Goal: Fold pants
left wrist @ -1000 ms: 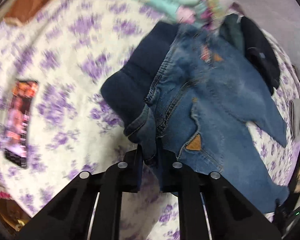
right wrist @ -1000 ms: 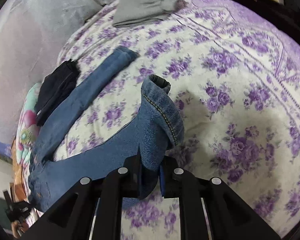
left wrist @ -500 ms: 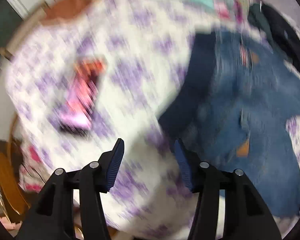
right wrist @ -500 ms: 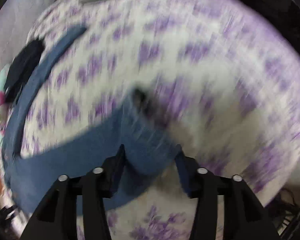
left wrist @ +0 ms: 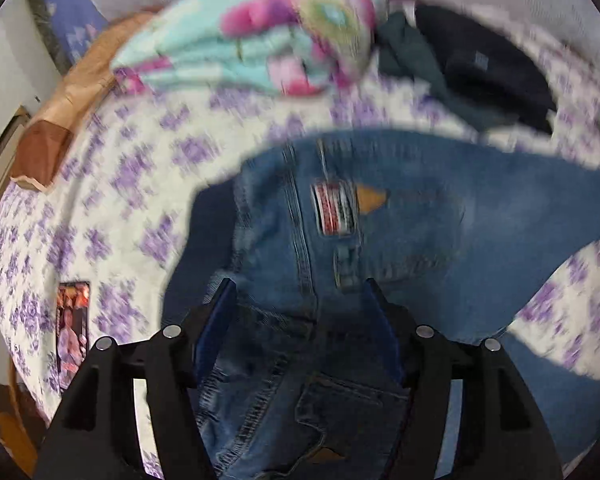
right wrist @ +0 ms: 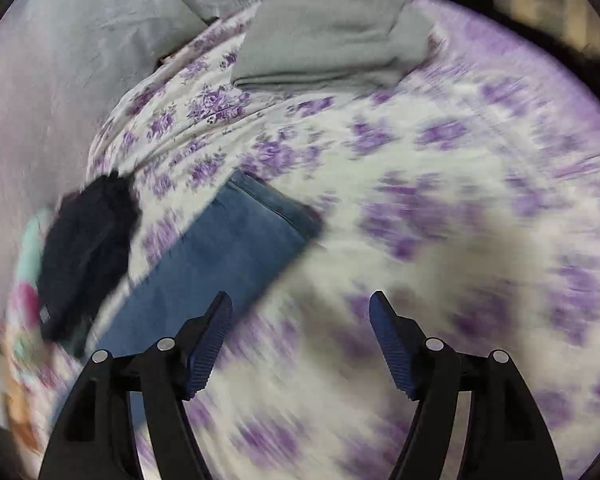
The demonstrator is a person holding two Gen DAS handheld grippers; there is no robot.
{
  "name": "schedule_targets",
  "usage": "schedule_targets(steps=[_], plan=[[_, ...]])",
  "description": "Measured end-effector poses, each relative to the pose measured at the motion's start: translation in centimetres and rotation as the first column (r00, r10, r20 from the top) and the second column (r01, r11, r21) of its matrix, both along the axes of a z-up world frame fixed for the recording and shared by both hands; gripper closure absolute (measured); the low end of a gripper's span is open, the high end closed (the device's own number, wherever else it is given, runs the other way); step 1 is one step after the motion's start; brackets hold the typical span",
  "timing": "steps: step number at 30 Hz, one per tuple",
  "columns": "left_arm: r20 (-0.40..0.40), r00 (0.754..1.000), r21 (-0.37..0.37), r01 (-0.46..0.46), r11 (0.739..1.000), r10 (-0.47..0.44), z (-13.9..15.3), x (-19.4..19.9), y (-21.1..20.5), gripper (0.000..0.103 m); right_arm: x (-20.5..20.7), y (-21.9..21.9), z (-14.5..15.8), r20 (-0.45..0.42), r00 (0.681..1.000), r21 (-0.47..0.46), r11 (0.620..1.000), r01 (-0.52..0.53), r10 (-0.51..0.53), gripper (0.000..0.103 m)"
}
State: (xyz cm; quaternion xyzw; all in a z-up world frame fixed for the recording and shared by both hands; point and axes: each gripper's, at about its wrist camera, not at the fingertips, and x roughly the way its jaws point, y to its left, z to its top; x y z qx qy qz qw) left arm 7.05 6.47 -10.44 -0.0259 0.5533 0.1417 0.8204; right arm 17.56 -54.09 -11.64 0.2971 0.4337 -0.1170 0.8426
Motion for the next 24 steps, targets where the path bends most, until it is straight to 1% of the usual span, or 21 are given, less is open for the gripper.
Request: schedule_targets(steps=[2,4,5,6,7,8,9,10,12,13,14,15,16,17,18,19,20,21,22,23,24], plan=[[0.006,1.0,0.019,0.01,1.0,-0.01,-0.2,-0.3,-0.4,0.04,2.3,-0.3,-1.4,-0.01,0.999,0.074,0.997,0.032,-0.031,0.031],[-0.003,1.0,0.036,0.029,0.999,-0.029,-0.3,-0.6,-0.7,0.039,4.0,-0.2,-2.6,-0.03,0.999,0.116,0.992,0.041,-0.038,0.033],[-0.018,0.999,0.048,0.046,0.998,-0.045,-0.6,-0.4,-0.9,0.038,4.6,0.0,-3.1,-0.036,0.999,0.127,0.991,0.041,-0.037,0.04],[-0.022,0.999,0.055,0.051,0.997,-0.05,-0.9,-0.5,-0.7,0.038,5.3,0.1,-3.3,-0.041,0.998,0.115,0.992,0.046,-0.041,0.063],[-0.026,0.998,0.058,0.051,0.997,-0.05,-1.2,-0.4,-0.7,0.038,5.6,0.0,-3.4,-0.039,0.998,0.122,0.992,0.043,-0.039,0.08],[-0.03,0.998,0.059,0.048,0.997,-0.046,-1.5,-0.4,-0.6,0.038,5.7,-0.3,-3.5,-0.021,1.0,0.182,0.983,0.024,-0.021,0.096],[-0.043,0.998,0.06,0.042,0.997,-0.04,-1.9,-0.2,-0.4,0.038,5.7,-0.8,-3.4,-0.016,1.0,0.23,0.973,0.021,-0.018,0.096],[-0.048,0.998,0.06,0.038,0.998,-0.035,-1.9,-0.1,-0.4,0.038,5.4,-1.2,-2.8,-0.007,1.0,0.244,0.97,0.019,-0.018,0.097],[-0.045,0.999,0.058,0.033,0.998,-0.031,-1.9,0.2,-0.3,0.038,3.3,-2.2,-0.6,0.035,0.999,0.269,0.963,0.012,-0.022,0.097],[-0.046,0.998,0.047,0.032,0.998,-0.03,-2.0,0.3,-0.1,0.038,1.1,-2.8,0.8,0.045,0.999,0.26,0.965,0.014,-0.027,0.097],[-0.048,0.998,0.033,0.031,0.999,-0.03,-2.1,0.4,0.1,0.038,-0.4,-3.1,1.6,0.048,0.998,0.248,0.969,0.016,-0.029,0.097],[-0.048,0.998,0.027,0.035,0.999,-0.033,-2.2,0.5,0.2,0.038,-2.2,-3.3,2.0,0.046,0.999,0.233,0.972,0.018,-0.029,0.096],[-0.048,0.998,0.025,0.042,0.999,-0.041,-2.2,0.5,0.2,0.038,-4.0,-3.5,1.7,0.028,0.999,0.208,0.978,0.019,-0.026,0.094],[-0.051,0.997,0.032,0.058,0.998,-0.056,-2.3,0.7,0.1,0.038,-5.3,-3.7,0.6,-0.015,0.999,0.175,0.984,0.031,-0.028,0.084],[-0.061,0.995,0.047,0.087,0.995,-0.084,-2.4,0.8,-0.1,0.038,-5.9,-4.0,-0.6,-0.059,0.998,0.147,0.988,0.042,-0.034,0.061],[-0.073,0.991,0.055,0.119,0.991,-0.115,-2.2,1.0,-0.3,0.038,-6.5,-4.3,-2.7,-0.177,0.982,0.077,0.994,0.076,-0.062,0.061],[-0.08,0.988,0.053,0.138,0.989,-0.133,-1.9,1.0,-0.4,0.038,-6.9,-4.4,-3.5,-0.199,0.978,0.054,0.995,0.078,-0.066,0.062],[-0.077,0.984,0.034,0.161,0.986,-0.158,-1.0,1.1,-0.1,0.038,-7.4,-4.3,-2.6,-0.154,0.986,0.011,0.997,0.07,-0.068,0.06],[-0.062,0.984,0.024,0.168,0.986,-0.166,-0.2,1.1,0.2,0.038,-7.5,-3.9,-1.6,-0.164,0.982,-0.066,0.995,0.08,-0.09,0.059],[-0.032,0.984,0.01,0.175,0.985,-0.174,0.9,1.1,0.7,0.038,-7.5,-3.4,-0.4,-0.157,0.981,-0.144,0.985,0.09,-0.113,0.054],[0.01,0.984,-0.008,0.179,0.984,-0.179,2.4,1.2,1.6,0.036,-7.5,-2.3,1.7,-0.093,0.988,-0.227,0.969,0.098,-0.121,0.051]])
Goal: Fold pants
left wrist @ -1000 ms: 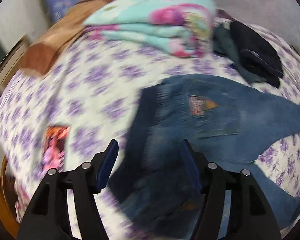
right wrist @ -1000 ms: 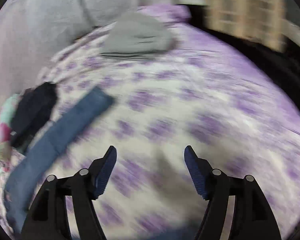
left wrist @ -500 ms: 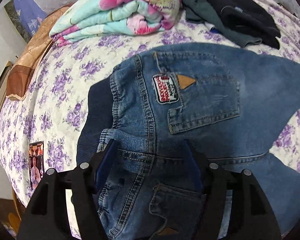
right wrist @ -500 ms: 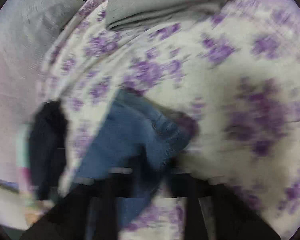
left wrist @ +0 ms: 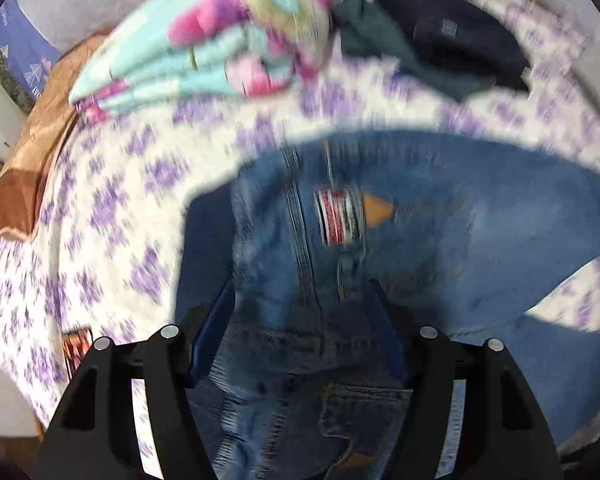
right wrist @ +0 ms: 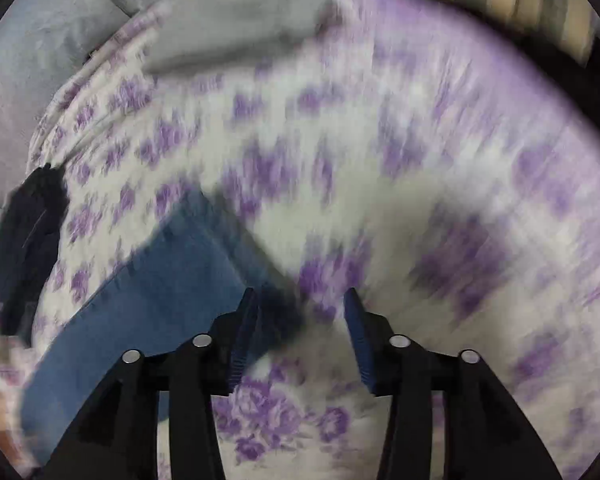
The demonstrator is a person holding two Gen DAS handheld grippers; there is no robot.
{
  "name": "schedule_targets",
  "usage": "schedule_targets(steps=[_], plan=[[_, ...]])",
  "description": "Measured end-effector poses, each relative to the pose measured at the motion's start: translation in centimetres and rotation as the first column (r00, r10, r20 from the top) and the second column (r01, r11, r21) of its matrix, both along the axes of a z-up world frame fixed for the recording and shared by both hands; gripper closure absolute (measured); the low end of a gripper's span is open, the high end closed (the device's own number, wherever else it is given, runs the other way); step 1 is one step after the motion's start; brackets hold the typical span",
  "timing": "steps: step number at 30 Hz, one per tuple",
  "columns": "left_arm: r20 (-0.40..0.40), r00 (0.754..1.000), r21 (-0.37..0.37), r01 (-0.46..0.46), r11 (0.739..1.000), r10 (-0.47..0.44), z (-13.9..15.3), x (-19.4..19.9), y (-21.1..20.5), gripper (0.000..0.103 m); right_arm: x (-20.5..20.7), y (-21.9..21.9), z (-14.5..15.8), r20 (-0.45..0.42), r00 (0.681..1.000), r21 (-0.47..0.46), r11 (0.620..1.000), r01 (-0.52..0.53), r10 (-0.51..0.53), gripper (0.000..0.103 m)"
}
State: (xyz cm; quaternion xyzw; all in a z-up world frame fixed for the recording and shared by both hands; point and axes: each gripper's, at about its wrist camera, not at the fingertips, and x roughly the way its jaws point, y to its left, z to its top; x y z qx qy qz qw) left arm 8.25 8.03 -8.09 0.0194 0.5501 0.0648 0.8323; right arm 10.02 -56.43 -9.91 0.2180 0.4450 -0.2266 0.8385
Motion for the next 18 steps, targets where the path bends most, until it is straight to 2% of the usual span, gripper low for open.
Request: schedule_targets(steps=[2,3,5,6,7,8,9,10,12,13,14,15,16,17,18], plan=[[0.033,0.999,-0.013,-0.006,1.0,0.007,1.2,0.5,1.2,0.03,0.6,2.1,2.3,0.095,0.993,-0.076,0.995,-0.062,0.069,0.041],[0.044,0.999,-0.004,-0.008,1.0,0.008,1.5,1.2,1.9,0.028,1.4,4.1,3.3,0.12,0.981,-0.116,0.984,-0.137,0.151,0.035],[0.03,0.999,0.04,0.024,0.999,-0.025,0.9,3.2,2.8,0.028,4.2,9.4,3.8,0.114,0.91,-0.146,0.912,-0.383,0.4,0.033],[0.022,0.999,0.058,0.043,0.997,-0.044,0.3,4.2,3.0,0.028,5.9,12.9,3.3,0.107,0.835,-0.115,0.841,-0.528,0.539,0.033],[-0.001,0.998,0.078,0.063,0.995,-0.063,-0.6,5.4,3.4,0.028,7.1,15.5,2.7,0.09,0.779,-0.101,0.784,-0.612,0.62,0.033],[-0.037,0.996,0.078,0.086,0.993,-0.083,-1.7,6.6,3.9,0.028,7.9,17.4,2.2,0.074,0.741,-0.097,0.744,-0.661,0.668,0.033],[-0.062,0.993,0.076,0.105,0.992,-0.1,-2.4,7.3,4.0,0.028,9.1,19.9,1.6,0.053,0.678,-0.087,0.679,-0.729,0.734,0.033],[-0.086,0.989,0.071,0.125,0.99,-0.118,-3.2,8.1,4.3,0.028,10.4,22.6,0.8,0.015,0.592,-0.065,0.591,-0.804,0.806,0.033],[-0.138,0.976,0.051,0.174,0.983,-0.166,-4.7,9.1,4.7,0.027,12.5,26.4,-0.6,-0.053,0.468,-0.027,0.467,-0.884,0.882,0.033],[-0.144,0.971,0.041,0.198,0.979,-0.191,-4.9,9.3,4.7,0.027,12.4,27.5,-0.9,-0.073,0.435,-0.024,0.435,-0.9,0.897,0.033],[-0.141,0.964,0.03,0.233,0.972,-0.227,-4.9,9.4,4.7,0.029,13.1,28.9,-1.3,-0.09,0.381,-0.016,0.382,-0.924,0.92,0.033],[-0.142,0.957,0.015,0.257,0.966,-0.253,-5.0,9.3,4.6,0.04,13.6,30.2,-1.6,-0.107,0.325,-0.006,0.326,-0.945,0.94,0.033],[-0.148,0.947,-0.019,0.284,0.959,-0.284,-5.1,9.3,4.6,0.053,13.6,30.9,-1.9,-0.123,0.289,0.007,0.292,-0.956,0.949,0.033],[-0.143,0.942,-0.023,0.303,0.953,-0.303,-5.1,9.2,4.5,0.054,13.9,31.6,-2.5,-0.149,0.254,0.027,0.26,-0.965,0.956,0.034],[-0.139,0.937,-0.016,0.321,0.947,-0.32,-5.1,9.1,4.2,0.061,13.7,31.9,-3.0,-0.175,0.239,0.03,0.248,-0.968,0.955,0.044]])
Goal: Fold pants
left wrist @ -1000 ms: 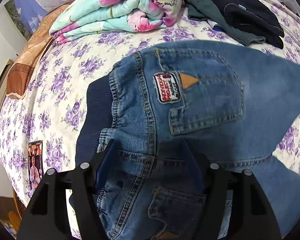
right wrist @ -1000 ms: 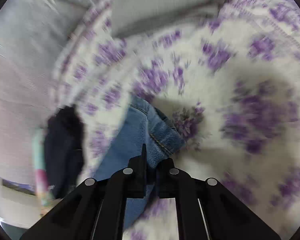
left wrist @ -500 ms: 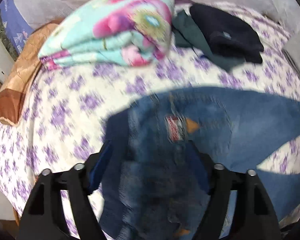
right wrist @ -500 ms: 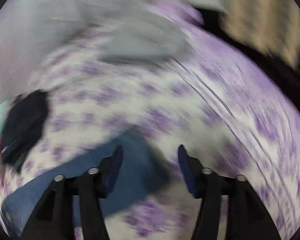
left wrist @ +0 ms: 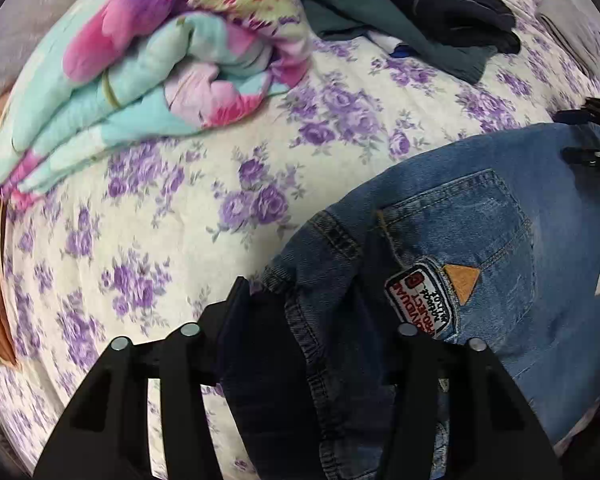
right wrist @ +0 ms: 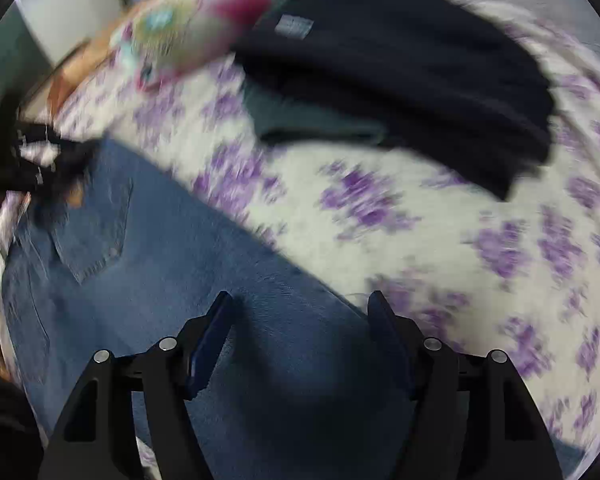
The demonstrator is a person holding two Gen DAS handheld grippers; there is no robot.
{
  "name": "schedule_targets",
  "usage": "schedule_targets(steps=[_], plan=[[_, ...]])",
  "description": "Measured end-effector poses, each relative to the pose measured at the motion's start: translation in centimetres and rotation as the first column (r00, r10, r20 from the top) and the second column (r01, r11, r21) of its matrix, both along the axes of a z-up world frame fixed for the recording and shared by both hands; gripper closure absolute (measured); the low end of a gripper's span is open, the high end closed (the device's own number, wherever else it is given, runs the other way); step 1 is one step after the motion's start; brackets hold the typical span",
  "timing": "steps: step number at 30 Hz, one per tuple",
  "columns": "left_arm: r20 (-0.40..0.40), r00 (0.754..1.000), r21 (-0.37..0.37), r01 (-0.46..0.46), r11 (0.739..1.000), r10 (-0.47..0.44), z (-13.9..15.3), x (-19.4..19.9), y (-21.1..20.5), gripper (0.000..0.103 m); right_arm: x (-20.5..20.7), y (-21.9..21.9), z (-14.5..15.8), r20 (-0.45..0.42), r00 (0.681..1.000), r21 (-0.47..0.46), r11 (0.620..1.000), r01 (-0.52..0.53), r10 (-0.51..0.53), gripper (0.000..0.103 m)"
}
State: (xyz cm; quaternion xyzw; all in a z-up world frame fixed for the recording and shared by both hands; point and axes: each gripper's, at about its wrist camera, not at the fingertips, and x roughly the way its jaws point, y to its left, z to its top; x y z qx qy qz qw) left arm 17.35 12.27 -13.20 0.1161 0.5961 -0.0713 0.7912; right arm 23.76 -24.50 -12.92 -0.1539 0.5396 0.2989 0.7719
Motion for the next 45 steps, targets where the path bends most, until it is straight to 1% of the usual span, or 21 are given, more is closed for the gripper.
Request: schedule_targets(steps=[1,3,4,8,13,16,19,20,22,24,25,27,28,31,33,35,37,40,43,44,45], plan=[[0.01,1.0,0.009,0.024,1.0,-0.024,0.1,-0.2,-0.3,0.066,0.0,0.3,-0.4,-0.011,1.0,-0.013,1.0,-0.01,0.01,0.052],[0.023,0.999,0.023,0.03,0.999,-0.031,0.4,-0.3,-0.6,0.077,0.7,-0.2,-0.3,-0.08,0.997,0.062,0.998,0.024,-0.019,0.092],[0.023,0.999,0.011,0.022,1.0,-0.022,0.8,-0.3,-0.4,0.08,0.8,-0.6,0.2,-0.114,0.993,0.099,0.994,0.047,-0.035,0.095],[0.102,0.995,-0.059,0.002,0.998,0.004,5.8,-2.2,0.4,0.082,-2.7,-3.1,6.3,-0.06,0.998,0.261,0.964,0.048,-0.033,0.095],[0.252,0.967,-0.123,0.05,0.991,-0.017,13.8,-10.9,-0.2,0.083,-13.0,-6.6,12.8,0.007,0.999,0.36,0.932,-0.043,0.043,0.096],[0.235,0.972,-0.147,0.035,0.988,0.0,13.8,-16.0,-1.0,0.083,-18.7,-6.6,10.8,-0.07,0.995,0.392,0.919,-0.035,0.067,0.095],[0.125,0.989,-0.199,-0.05,0.979,0.076,10.2,-20.0,-0.3,0.08,-22.4,-5.8,5.7,-0.183,0.981,0.386,0.922,0.018,0.057,0.095],[0.093,0.991,-0.212,-0.079,0.974,0.1,9.0,-20.4,0.1,0.078,-23.0,-5.6,3.9,-0.213,0.976,0.381,0.923,0.045,0.041,0.092],[0.005,0.984,-0.182,-0.173,0.968,0.177,5.8,-21.6,0.9,0.048,-24.5,-4.8,0.0,-0.309,0.951,0.328,0.941,0.088,0.018,0.089],[-0.066,0.968,-0.176,-0.248,0.953,0.24,4.6,-22.8,1.3,0.044,-25.1,-4.6,-1.7,-0.328,0.945,0.292,0.949,0.115,-0.014,0.088],[-0.072,0.963,-0.182,-0.267,0.946,0.258,4.8,-23.5,1.5,0.041,-25.1,-4.6,-1.3,-0.328,0.945,0.301,0.946,0.117,-0.013,0.083],[-0.038,0.958,-0.197,-0.287,0.938,0.285,6.4,-24.6,2.2,0.026,-25.0,-4.9,-0.2,-0.354,0.935,0.32,0.94,0.121,0.001,0.049],[-0.022,0.953,-0.202,-0.3,0.932,0.302,7.0,-25.0,2.6,0.019,-25.0,-5.3,0.6,-0.372,0.928,0.336,0.934,0.12,0.014,0.04],[0.016,0.928,-0.258,-0.355,0.898,0.372,9.5,-25.5,4.0,0.018,-24.7,-7.0,4.2,-0.285,0.958,0.336,0.936,0.105,-0.005,0.036],[0.048,0.895,-0.31,-0.41,0.858,0.444,11.0,-24.9,4.5,0.018,-23.0,-9.7,7.4,-0.166,0.972,0.347,0.913,0.213,-0.163,0.028],[0.07,0.872,-0.363,-0.431,0.826,0.485,11.7,-24.0,4.2,0.017,-20.8,-11.8,8.0,-0.09,0.931,0.294,0.884,0.364,-0.354,0.027],[0.049,0.871,-0.338,-0.446,0.829,0.489,10.5,-22.3,2.7,0.013,-18.0,-12.8,7.4,-0.014,0.853,0.165,0.841,0.516,-0.521,0.027],[-0.069,0.886,-0.171,-0.464,0.869,0.459,5.3,-19.7,-0.1,0.013,-13.9,-12.0,4.9,0.021,0.755,0.048,0.755,0.654,-0.655,0.027],[-0.132,0.867,0.009,-0.484,0.875,0.481,1.0,-19.0,-1.0,0.011,-10.4,-11.5,1.0,0.02,0.664,-0.06,0.662,0.747,-0.747,0.028],[-0.153,0.861,0.029,-0.487,0.873,0.485,0.2,-19.0,-0.9,0.01,-9.9,-11.8,-0.2,0.012,0.646,-0.082,0.643,0.761,-0.763,0.04],[-0.163,0.853,0.019,-0.5,0.866,0.496,-0.1,-19.1,-0.6,0.009,-9.9,-12.6,-0.6,0.006,0.621,-0.072,0.619,0.782,-0.784,0.064]])
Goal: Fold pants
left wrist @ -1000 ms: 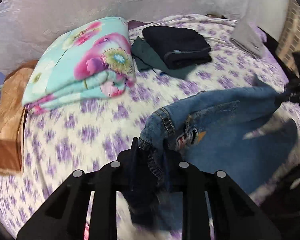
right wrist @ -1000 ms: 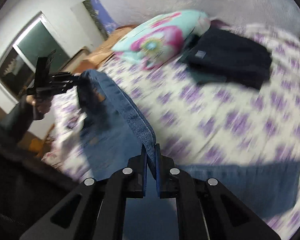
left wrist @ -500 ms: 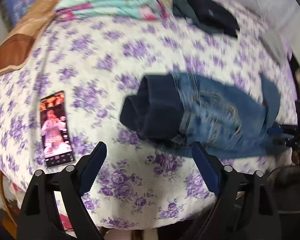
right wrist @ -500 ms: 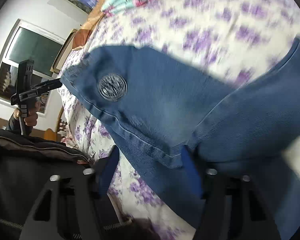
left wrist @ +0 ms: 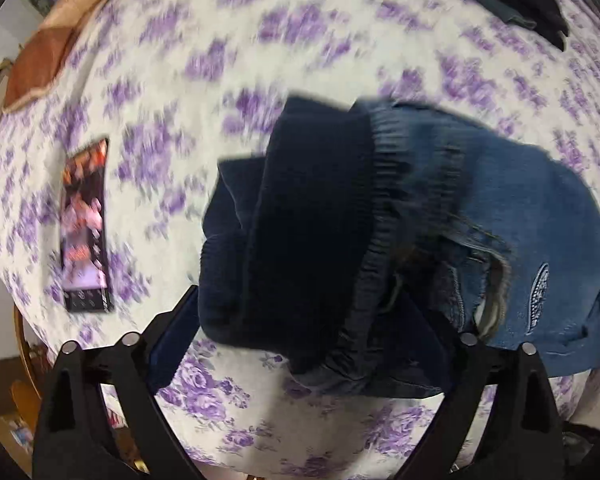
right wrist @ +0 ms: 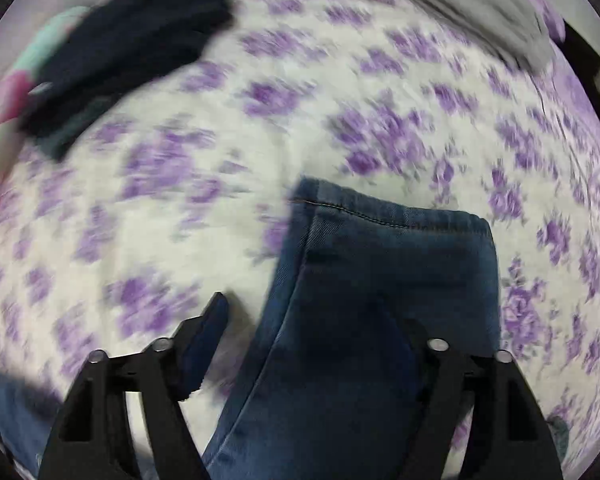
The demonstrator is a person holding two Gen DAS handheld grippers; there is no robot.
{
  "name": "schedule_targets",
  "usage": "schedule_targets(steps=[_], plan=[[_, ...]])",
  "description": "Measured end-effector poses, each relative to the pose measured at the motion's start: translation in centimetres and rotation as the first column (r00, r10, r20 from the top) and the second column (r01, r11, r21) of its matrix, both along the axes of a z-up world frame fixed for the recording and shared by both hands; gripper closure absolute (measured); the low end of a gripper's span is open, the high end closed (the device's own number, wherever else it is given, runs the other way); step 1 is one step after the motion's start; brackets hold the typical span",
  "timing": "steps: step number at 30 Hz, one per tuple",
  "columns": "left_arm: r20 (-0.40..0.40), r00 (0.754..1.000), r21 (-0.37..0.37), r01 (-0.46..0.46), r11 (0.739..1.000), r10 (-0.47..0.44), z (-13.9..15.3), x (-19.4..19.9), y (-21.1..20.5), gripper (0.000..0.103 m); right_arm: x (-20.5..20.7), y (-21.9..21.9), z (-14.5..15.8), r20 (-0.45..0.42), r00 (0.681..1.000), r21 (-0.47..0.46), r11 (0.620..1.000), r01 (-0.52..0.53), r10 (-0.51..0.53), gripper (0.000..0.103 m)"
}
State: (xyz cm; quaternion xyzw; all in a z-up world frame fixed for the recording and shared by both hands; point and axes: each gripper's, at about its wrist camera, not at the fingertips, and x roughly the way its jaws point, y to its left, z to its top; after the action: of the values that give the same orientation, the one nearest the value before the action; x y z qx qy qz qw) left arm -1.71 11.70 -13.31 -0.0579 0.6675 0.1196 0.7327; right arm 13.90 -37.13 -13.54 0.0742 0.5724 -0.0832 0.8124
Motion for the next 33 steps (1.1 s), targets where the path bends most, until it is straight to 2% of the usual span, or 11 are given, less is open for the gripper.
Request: schedule_targets(steps=[2,9,12,15,17,19,21,22,26,28,33], plan=[[-0.002,1.0,-0.002,0.009,1.0,-0.009,0.2,0.2,0.2,0.008,-1.6,-3.1,1.1,0.056,0.995,0.143,0.987,0.07,-0.079,0.096],[-0.026,0.993,0.048,0.116,0.992,-0.115,0.3,1.9,-0.6,0.007,-18.2,-15.7,8.2,0.34,0.9,0.481,0.873,0.082,-0.272,0.096],[-0.024,0.987,0.061,0.16,0.985,-0.159,0.3,2.4,-0.9,0.007,-25.1,-18.5,5.3,0.289,0.906,0.52,0.845,0.123,-0.309,0.095],[-0.03,0.98,0.077,0.197,0.977,-0.195,0.5,2.8,-1.8,0.004,-30.1,-20.1,-1.4,0.075,0.911,0.518,0.797,0.313,-0.406,0.102],[-0.031,0.978,0.071,0.208,0.976,-0.206,0.3,2.8,-1.7,0.004,-31.8,-20.4,-1.8,0.082,0.893,0.508,0.789,0.344,-0.442,0.1],[-0.033,0.976,0.063,0.218,0.974,-0.216,0.4,3.0,-1.7,0.004,-32.2,-20.2,-0.4,0.104,0.889,0.47,0.809,0.352,-0.447,0.089],[-0.029,0.974,0.063,0.227,0.972,-0.226,0.6,3.1,-1.7,0.004,-32.1,-20.2,1.6,0.161,0.881,0.418,0.84,0.347,-0.445,0.048],[-0.026,0.973,0.063,0.23,0.971,-0.229,0.8,3.0,-1.7,0.004,-31.5,-20.5,2.8,0.213,0.869,0.37,0.86,0.351,-0.446,0.046],[0.004,0.968,0.078,0.249,0.965,-0.25,1.6,2.7,-2.1,0.005,-27.2,-21.1,3.5,0.223,0.884,0.294,0.893,0.341,-0.411,0.048],[0.006,0.971,0.072,0.237,0.969,-0.238,1.6,2.6,-2.0,0.004,-24.9,-21.4,2.1,0.161,0.895,0.317,0.881,0.352,-0.415,0.077],[0.01,0.98,0.032,0.196,0.98,-0.196,1.2,2.5,-0.6,0.004,-25.5,-20.5,5.0,0.189,0.916,0.286,0.912,0.294,-0.355,0.084]])
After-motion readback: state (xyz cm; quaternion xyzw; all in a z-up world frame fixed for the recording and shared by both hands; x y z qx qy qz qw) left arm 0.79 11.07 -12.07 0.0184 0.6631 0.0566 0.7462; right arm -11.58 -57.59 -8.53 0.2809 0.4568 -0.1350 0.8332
